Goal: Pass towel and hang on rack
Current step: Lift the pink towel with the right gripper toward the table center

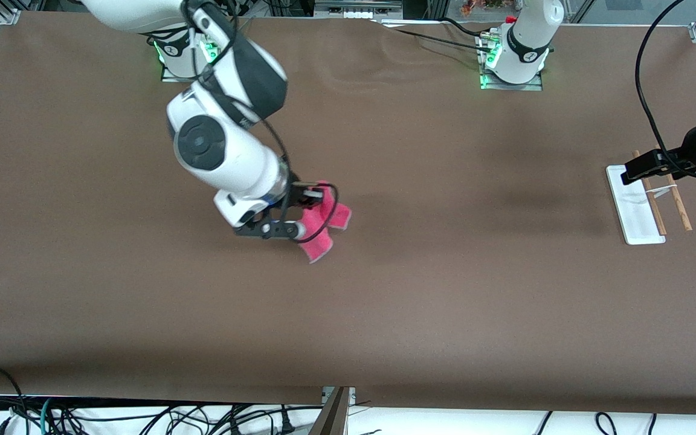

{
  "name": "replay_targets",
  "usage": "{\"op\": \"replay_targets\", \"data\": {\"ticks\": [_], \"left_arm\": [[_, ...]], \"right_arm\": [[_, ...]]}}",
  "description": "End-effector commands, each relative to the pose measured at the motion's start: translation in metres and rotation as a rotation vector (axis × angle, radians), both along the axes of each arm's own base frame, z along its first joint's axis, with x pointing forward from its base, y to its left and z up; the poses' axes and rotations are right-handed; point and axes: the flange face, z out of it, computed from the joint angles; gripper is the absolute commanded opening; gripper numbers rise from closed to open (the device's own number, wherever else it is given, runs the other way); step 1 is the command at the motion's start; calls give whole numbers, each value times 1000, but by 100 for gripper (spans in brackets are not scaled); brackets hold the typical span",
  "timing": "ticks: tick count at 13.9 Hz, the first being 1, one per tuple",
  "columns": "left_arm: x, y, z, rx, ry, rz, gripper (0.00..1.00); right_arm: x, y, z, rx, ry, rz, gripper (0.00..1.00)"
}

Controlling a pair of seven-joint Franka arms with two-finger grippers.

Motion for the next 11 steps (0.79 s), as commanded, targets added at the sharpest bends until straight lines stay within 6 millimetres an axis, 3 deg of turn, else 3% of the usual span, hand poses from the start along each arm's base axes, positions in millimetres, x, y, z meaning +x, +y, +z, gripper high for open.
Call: {"op": "replay_targets", "data": {"ticks": [1, 2, 6, 8, 9, 11], "left_arm": [[6, 11, 4, -33, -12, -61, 100], [8, 12, -7, -32, 13, -57, 100], [0, 20, -18, -43, 108, -58, 100], [-4, 20, -24, -79, 131, -168, 100], [-3, 18, -26, -99, 122, -272, 100], [-4, 7, -40, -197, 127, -314, 100]], "right_arm": [[-18, 38, 7, 34, -25, -33, 0], [-26, 49, 8, 41, -20, -64, 0], [-54, 87, 5, 51, -6, -86, 0], [-70, 106, 8, 66, -8, -102, 0], [-70, 108, 9, 74, -11, -118, 0], [-69, 109, 9, 82, -14, -128, 0]]}}
